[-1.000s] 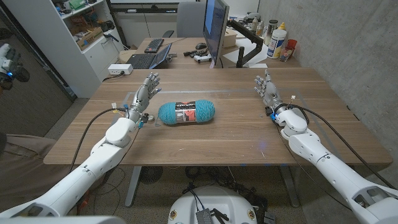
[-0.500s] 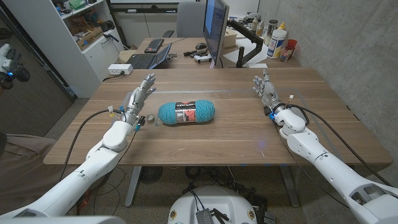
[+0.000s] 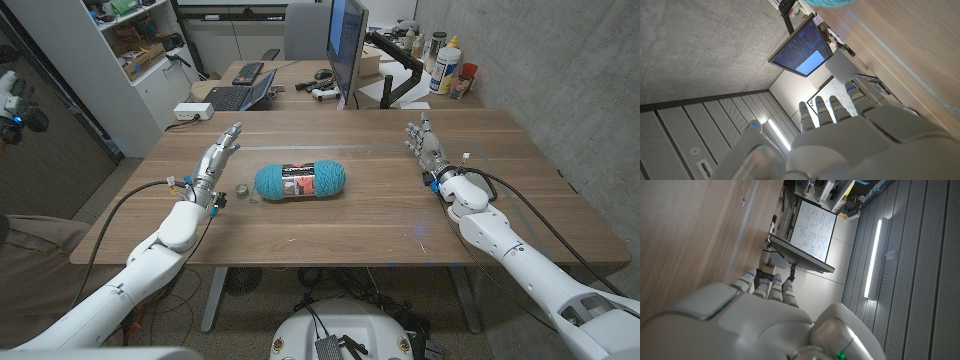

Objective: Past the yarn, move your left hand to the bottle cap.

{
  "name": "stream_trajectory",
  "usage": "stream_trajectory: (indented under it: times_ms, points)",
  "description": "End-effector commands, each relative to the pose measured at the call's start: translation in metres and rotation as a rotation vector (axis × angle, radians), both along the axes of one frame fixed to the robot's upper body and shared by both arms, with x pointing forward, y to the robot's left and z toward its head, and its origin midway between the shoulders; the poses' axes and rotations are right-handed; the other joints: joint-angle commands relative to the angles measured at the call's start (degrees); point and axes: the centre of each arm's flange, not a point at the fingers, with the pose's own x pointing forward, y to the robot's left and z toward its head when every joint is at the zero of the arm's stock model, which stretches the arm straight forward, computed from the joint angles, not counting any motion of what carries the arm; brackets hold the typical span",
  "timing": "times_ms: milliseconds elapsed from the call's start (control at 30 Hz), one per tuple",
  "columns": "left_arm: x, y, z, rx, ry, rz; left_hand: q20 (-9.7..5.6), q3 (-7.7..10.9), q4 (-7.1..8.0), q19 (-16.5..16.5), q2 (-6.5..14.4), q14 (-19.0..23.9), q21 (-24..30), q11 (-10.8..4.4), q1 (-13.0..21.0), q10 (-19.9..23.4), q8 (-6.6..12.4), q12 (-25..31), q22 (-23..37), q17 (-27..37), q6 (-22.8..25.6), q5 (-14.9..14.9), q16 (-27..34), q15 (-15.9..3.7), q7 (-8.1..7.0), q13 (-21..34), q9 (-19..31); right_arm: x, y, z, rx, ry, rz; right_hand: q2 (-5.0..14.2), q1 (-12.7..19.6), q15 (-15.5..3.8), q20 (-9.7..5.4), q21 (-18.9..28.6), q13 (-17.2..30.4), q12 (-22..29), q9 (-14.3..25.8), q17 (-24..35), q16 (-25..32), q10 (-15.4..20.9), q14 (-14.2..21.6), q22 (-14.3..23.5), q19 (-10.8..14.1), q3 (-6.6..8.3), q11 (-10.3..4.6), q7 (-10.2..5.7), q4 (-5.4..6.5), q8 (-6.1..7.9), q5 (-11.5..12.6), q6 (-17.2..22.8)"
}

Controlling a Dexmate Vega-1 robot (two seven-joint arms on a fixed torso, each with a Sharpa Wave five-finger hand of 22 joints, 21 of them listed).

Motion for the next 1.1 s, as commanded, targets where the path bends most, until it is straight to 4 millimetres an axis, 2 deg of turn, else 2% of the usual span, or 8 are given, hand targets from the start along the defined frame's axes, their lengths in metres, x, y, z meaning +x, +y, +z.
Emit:
stream_trajectory:
  times_ms: [33, 200, 433, 1100]
  points:
    - [-0.011, 0.013, -0.007, 0.064, 0.006, 0.105, 0.08, 0.11, -0.30, -0.61, -0.02, -0.28, -0.10, 0.00, 0.71, -0.19, 0.53, -0.05, 0.14, 0.16, 0.38, 0.39, 0.04, 0.01, -0.11, 0.32, 0.11, 0.002, 0.003, 0.000, 0.002, -0.014, 0.010, 0.17, 0.35, 0.09, 0.53, 0.36, 0.18, -0.09, 0.12, 0.32, 0.29, 0.24, -0.69, 0.31, -0.05, 0.17, 0.12, 0.35, -0.29, 0.91, 0.40, 1.54]
    - [-0.014, 0.016, -0.011, 0.093, 0.016, 0.156, 0.09, 0.11, -0.40, -0.69, 0.00, -0.36, -0.06, 0.04, 0.84, -0.21, 0.51, -0.04, 0.14, 0.16, 0.46, 0.47, 0.11, -0.02, -0.10, 0.33, 0.11, 0.001, 0.002, 0.001, 0.003, -0.019, 0.010, 0.17, 0.36, -0.03, 0.51, 0.34, 0.18, -0.11, 0.12, 0.32, 0.28, 0.24, -0.71, 0.31, -0.13, 0.16, -0.20, 0.08, -0.33, 0.82, 0.40, 1.48]
    - [-0.016, 0.017, -0.017, 0.142, 0.033, 0.191, 0.14, 0.12, -0.53, -0.81, 0.02, -0.45, 0.00, 0.06, 0.99, -0.21, 0.46, -0.02, 0.15, 0.16, 0.48, 0.57, 0.20, -0.09, -0.09, 0.33, 0.11, -0.002, -0.002, 0.001, 0.001, -0.028, 0.007, 0.17, 0.37, 0.00, 0.45, 0.31, 0.18, -0.08, 0.12, 0.32, 0.27, 0.37, -0.76, 0.31, -0.23, 0.15, 0.15, 0.10, -0.36, 0.75, 0.40, 1.50]
    - [-0.016, 0.009, -0.027, 0.257, 0.077, 0.291, -0.10, 0.10, -0.83, -0.56, 0.10, -0.87, 0.28, 0.30, 1.30, -0.34, 0.69, -0.03, 0.16, 0.16, 1.52, 0.81, 0.29, -0.05, 0.44, 0.33, 0.11, -0.006, -0.011, -0.002, 0.001, -0.029, -0.009, 0.20, 0.42, -0.01, 0.44, 0.32, 0.17, -0.17, 0.12, 0.31, 0.29, 0.19, -0.73, 0.30, -0.24, 0.16, 0.15, 0.13, -0.43, 0.64, 0.40, 1.42]
